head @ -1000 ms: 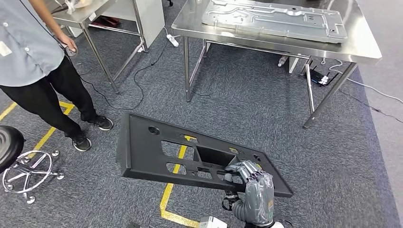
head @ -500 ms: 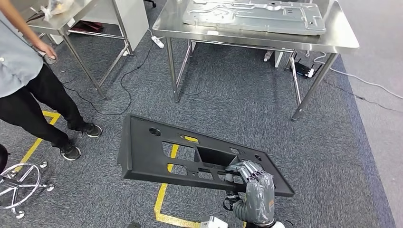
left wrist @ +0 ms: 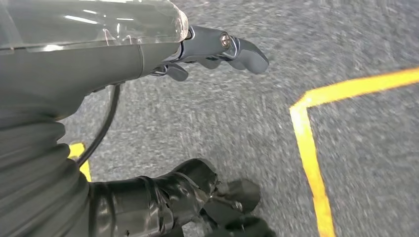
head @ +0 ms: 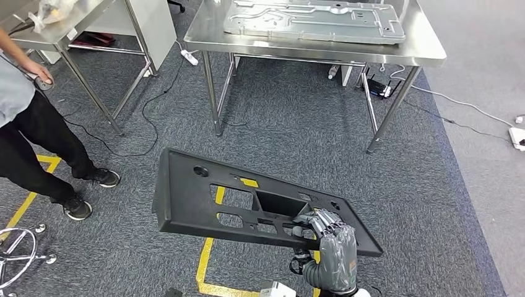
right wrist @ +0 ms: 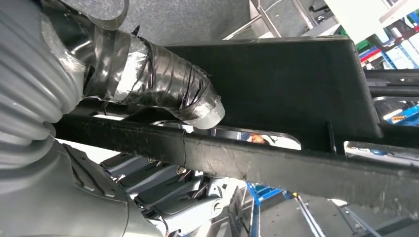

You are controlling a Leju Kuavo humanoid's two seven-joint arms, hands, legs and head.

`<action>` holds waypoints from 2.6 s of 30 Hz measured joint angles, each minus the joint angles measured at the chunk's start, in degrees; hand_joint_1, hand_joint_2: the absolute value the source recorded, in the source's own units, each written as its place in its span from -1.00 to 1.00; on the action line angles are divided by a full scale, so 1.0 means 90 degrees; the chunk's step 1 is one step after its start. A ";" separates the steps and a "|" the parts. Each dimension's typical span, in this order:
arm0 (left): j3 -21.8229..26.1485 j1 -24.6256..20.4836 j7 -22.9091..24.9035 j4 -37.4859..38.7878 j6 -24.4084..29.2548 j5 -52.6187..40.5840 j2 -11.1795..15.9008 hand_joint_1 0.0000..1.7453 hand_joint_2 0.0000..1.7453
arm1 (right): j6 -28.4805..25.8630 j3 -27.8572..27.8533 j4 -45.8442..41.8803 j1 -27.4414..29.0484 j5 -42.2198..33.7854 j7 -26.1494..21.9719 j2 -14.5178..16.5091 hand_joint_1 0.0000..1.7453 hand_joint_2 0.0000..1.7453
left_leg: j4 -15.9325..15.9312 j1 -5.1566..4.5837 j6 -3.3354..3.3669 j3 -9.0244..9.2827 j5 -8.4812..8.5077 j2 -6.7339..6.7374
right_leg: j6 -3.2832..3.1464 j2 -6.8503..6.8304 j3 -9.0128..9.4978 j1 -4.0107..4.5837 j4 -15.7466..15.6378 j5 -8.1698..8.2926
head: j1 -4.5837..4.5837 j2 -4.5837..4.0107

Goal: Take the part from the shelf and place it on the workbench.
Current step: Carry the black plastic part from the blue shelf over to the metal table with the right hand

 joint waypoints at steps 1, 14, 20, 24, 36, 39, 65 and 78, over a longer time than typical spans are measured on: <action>-0.0002 -0.0002 -0.0003 0.0000 -0.0010 -0.0014 -0.0001 -1.00 1.00 | -0.0001 0.0004 0.0002 -0.0008 0.0044 0.0007 -0.0001 1.00 1.00 | -0.0029 0.0015 0.0043 0.0003 0.0025 0.0019 | 0.0027 -0.0044 -0.0076 0.0002 0.0183 -0.0131 | 0.0006 0.0000; -0.0024 0.0017 -0.0035 0.0000 -0.0128 -0.0053 -0.0004 -1.00 1.00 | -0.0001 0.0025 0.0123 -0.0035 0.0297 0.0116 0.0000 1.00 1.00 | 0.0013 -0.0058 -0.0068 -0.0007 -0.0032 0.0140 | -0.0101 -0.0257 0.0126 0.0025 -0.0115 -0.0016 | 0.0010 0.0000; -0.0024 0.0030 -0.0043 0.0000 -0.0164 -0.0052 0.0001 -1.00 1.00 | 0.0001 0.0030 0.0138 -0.0040 0.0302 0.0120 0.0004 1.00 1.00 | 0.1630 -0.0010 -0.0219 -0.0775 -0.0821 0.0108 | -0.0243 -0.0234 0.0175 -0.0021 -0.0183 -0.0008 | -0.0016 0.0000; -0.0024 0.0041 -0.0043 0.0000 -0.0178 -0.0053 0.0001 -1.00 1.00 | 0.0001 0.0042 0.0149 -0.0039 0.0302 0.0126 0.0004 1.00 1.00 | 0.0835 0.0015 -0.0227 -0.0451 -0.0192 0.0100 | -0.0191 -0.0178 0.0218 -0.0025 -0.0115 -0.0092 | -0.0015 0.0000; -0.0029 0.0026 -0.0048 0.0000 -0.0186 -0.0058 0.0009 -1.00 1.00 | -0.0001 0.0063 0.0155 -0.0040 0.0299 0.0138 0.0000 1.00 1.00 | 0.0042 -0.0012 0.0107 -0.0035 -0.0041 0.0094 | 0.0104 -0.0200 -0.0725 -0.0032 0.1689 -0.0846 | -0.0011 0.0000; -0.0029 0.0030 -0.0048 0.0000 -0.0187 -0.0061 0.0007 -1.00 1.00 | -0.0001 0.0063 0.0158 -0.0040 0.0299 0.0143 -0.0004 1.00 1.00 | 0.0058 -0.0015 0.0084 0.0045 -0.0111 0.0086 | 0.0043 -0.0210 -0.0448 -0.0022 0.0885 -0.0198 | -0.0010 0.0000; -0.0030 0.0021 -0.0038 0.0000 -0.0180 -0.0095 0.0021 -1.00 1.00 | -0.0001 0.0068 0.0148 -0.0035 0.0285 0.0153 0.0003 1.00 1.00 | 0.0000 0.0012 0.0105 -0.0094 0.0061 0.0094 | 0.0102 -0.0190 -0.0507 -0.0022 0.1309 -0.0794 | -0.0028 0.0000; -0.0032 0.0025 -0.0033 0.0000 -0.0189 -0.0101 0.0021 -1.00 1.00 | -0.0001 0.0068 0.0148 -0.0027 0.0280 0.0158 0.0005 1.00 1.00 | 0.0496 -0.0011 -0.0201 -0.0142 -0.0404 0.0085 | -0.0182 -0.0213 0.0088 -0.0033 -0.0118 0.0029 | -0.0049 0.0000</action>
